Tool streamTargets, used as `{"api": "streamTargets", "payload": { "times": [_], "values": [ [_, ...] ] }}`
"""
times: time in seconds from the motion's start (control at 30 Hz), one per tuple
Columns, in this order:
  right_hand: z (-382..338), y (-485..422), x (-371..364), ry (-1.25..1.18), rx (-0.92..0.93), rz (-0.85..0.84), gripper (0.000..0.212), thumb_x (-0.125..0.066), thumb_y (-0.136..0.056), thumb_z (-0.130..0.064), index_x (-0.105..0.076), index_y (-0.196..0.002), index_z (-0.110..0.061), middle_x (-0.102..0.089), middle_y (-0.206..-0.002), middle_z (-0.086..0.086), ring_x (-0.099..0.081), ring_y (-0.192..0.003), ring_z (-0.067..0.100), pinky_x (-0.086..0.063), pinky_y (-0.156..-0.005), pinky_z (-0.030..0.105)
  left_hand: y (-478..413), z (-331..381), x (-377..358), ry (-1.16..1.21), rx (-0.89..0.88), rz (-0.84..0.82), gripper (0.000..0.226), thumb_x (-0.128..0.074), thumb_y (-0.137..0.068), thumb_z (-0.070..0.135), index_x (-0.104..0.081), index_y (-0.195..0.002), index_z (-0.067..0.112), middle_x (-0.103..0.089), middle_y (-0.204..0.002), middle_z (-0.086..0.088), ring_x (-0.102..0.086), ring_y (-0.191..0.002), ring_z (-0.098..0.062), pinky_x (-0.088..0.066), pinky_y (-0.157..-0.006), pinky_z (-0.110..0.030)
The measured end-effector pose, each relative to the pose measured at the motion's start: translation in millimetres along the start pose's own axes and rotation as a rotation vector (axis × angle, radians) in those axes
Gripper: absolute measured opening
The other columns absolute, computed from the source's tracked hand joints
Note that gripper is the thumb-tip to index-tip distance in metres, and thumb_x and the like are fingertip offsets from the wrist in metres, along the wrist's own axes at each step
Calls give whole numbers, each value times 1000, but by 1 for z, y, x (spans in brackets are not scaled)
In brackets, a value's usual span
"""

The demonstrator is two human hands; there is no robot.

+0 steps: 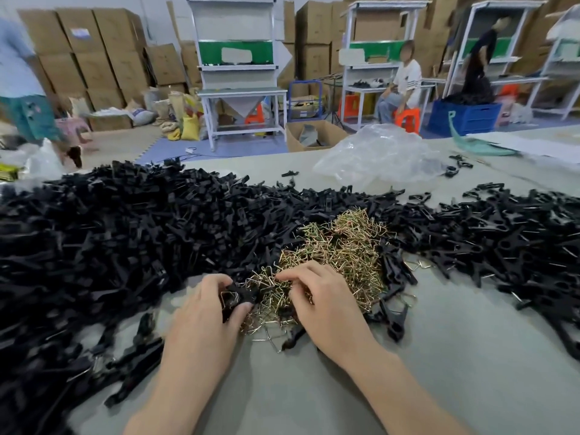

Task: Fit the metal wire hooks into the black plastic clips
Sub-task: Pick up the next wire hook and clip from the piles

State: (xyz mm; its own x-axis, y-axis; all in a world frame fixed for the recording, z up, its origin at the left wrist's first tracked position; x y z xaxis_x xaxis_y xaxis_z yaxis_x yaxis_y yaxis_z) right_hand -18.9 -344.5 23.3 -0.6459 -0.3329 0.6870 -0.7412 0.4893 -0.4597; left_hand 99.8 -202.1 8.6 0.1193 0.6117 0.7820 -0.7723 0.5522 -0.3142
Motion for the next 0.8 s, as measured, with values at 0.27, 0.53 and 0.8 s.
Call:
{"api": "streamTargets", "payload": {
  "times": [0.27, 0.53, 0.8],
  "values": [
    [2, 2, 4, -70, -30, 2, 30, -52, -101, -10, -71, -118, -26, -66, -113, -15, -55, -110, 4, -41, -104, 31, 2, -8, 12, 199, 84, 96, 43, -50, -84, 68, -40, -114, 39, -57, -90, 24, -56, -81, 7, -40, -62, -16],
    [5, 2, 4, -62, -20, 4, 28, -53, -100, -11, -71, -116, -26, -64, -108, -16, -54, -106, 3, -43, -100, 29, 1, -12, 13, 338, 112, 126, 40, -47, -100, 45, -48, -136, 26, -58, -110, 17, -52, -102, 11, -40, -80, -17],
    [2, 4, -5, 84, 6, -54, 27, -51, -101, -36, -66, -123, -33, -55, -115, -19, -46, -107, 4, -35, -103, 27, 2, -5, 29, 375, 61, 263, 41, -47, -98, 0, -55, -126, 29, -47, -125, 9, -55, -71, -3, -45, -64, -14]
  ]
}}
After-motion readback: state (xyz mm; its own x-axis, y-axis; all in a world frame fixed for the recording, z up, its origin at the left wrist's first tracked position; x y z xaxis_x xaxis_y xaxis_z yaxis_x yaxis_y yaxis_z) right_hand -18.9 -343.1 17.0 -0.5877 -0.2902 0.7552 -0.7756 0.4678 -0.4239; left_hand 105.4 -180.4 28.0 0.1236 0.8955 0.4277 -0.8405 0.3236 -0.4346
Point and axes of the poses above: each hand's wrist, its own y-axis away from the middle knuckle, its own x-axis out of the back of the hand, z = x × y, the point moved 9 cm from there along -y, towards the middle knuckle
